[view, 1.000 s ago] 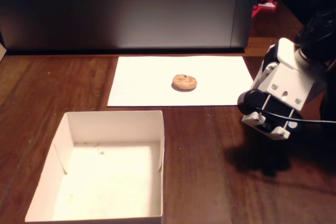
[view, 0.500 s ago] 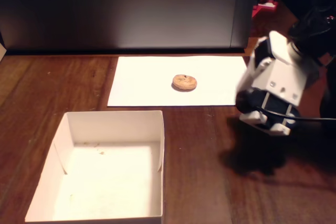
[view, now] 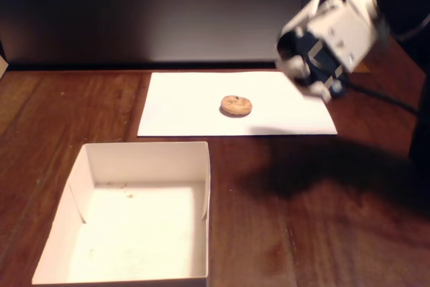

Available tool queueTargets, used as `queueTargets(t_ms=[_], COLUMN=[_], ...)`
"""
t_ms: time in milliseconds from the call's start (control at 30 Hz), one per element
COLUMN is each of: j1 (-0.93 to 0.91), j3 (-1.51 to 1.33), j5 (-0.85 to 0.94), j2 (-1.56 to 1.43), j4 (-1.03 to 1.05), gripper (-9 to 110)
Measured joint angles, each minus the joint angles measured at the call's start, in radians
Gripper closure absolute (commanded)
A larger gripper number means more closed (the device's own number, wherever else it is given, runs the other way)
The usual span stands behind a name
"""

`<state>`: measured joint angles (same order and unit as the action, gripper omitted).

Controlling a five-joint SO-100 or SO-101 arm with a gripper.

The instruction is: Grasp a mini cookies block and put it in the white box.

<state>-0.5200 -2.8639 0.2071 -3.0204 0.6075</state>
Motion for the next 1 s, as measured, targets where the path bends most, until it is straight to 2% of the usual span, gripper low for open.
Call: queueTargets(t_ms=[300, 600, 1000], j1=[-0.060, -0.029, -0.009], j3=[0.377, 0.577, 0.742], j5=[-0.112, -0.170, -0.204], j2=[0.397, 0.637, 0.908], j4=[0.089, 0.293, 0.454], gripper=[99, 99, 96])
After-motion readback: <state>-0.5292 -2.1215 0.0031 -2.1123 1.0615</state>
